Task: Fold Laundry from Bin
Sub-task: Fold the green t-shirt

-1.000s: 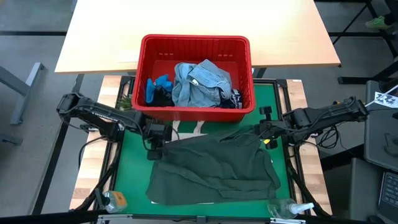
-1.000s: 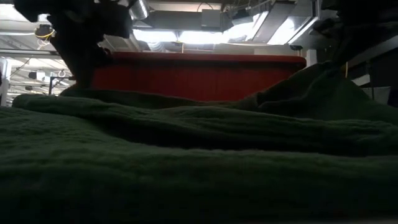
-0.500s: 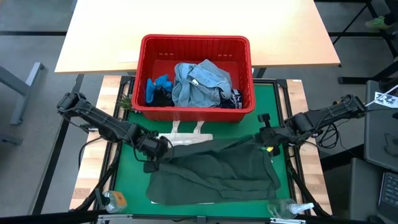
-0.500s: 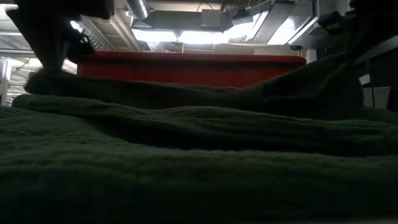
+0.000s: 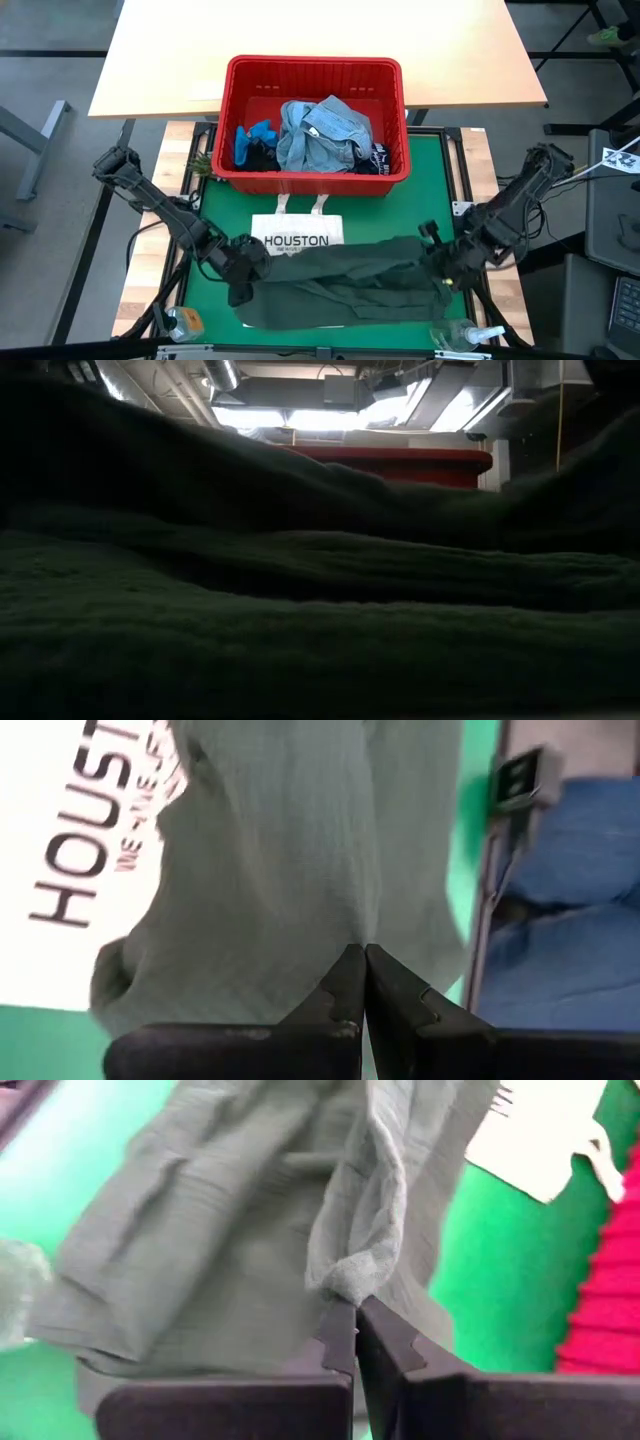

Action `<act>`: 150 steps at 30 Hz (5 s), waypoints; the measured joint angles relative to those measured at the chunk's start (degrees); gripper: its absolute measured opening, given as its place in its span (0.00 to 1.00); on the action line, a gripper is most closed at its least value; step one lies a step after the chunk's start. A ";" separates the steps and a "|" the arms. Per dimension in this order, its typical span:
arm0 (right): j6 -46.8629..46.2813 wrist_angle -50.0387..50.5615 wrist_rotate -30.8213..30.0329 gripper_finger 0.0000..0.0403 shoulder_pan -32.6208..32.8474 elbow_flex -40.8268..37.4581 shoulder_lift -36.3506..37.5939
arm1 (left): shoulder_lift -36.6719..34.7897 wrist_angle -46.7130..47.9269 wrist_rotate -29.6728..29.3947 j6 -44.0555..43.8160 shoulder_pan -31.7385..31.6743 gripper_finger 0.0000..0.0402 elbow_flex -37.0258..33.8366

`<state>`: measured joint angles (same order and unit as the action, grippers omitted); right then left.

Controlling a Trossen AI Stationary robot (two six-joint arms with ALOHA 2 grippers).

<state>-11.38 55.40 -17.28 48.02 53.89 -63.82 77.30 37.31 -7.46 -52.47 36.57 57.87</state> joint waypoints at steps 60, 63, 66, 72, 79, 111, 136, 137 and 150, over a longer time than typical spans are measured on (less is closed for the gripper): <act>-20.17 -10.23 8.01 0.28 11.98 0.02 -9.83 | 9.85 -8.19 5.82 -10.93 7.49 0.19 0.02; -19.86 -9.94 7.98 0.35 11.97 0.02 -9.83 | 9.85 -8.21 5.52 -10.90 7.46 0.27 0.02; -19.77 -8.05 7.54 0.39 11.96 0.02 -9.83 | 9.85 -8.21 4.62 -8.70 7.33 0.34 0.02; -19.71 -2.37 4.39 0.40 10.93 0.02 -9.83 | 9.85 -8.23 -3.71 -6.33 4.45 0.36 0.02; -12.91 -1.43 4.42 0.38 5.55 0.04 -9.81 | 9.85 -8.23 -3.73 0.18 -1.41 0.32 0.02; 13.17 -1.90 10.17 0.33 -8.67 -10.54 -9.79 | 9.83 -1.74 5.26 1.55 -8.65 0.31 0.02; 10.18 3.21 23.44 0.01 -8.67 -10.56 -9.81 | 9.76 10.66 5.27 -14.83 -8.65 0.31 -2.47; 10.18 3.21 23.95 0.01 -8.67 -10.56 -9.81 | 9.76 10.62 5.37 -16.46 -8.65 0.31 -3.16; 10.18 3.22 24.44 0.00 -8.67 -10.56 -9.81 | 9.76 12.40 12.93 -23.97 -8.65 0.03 -5.73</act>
<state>-1.20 58.62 7.16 39.35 43.33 -73.63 87.07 49.71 5.47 -76.44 27.92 52.14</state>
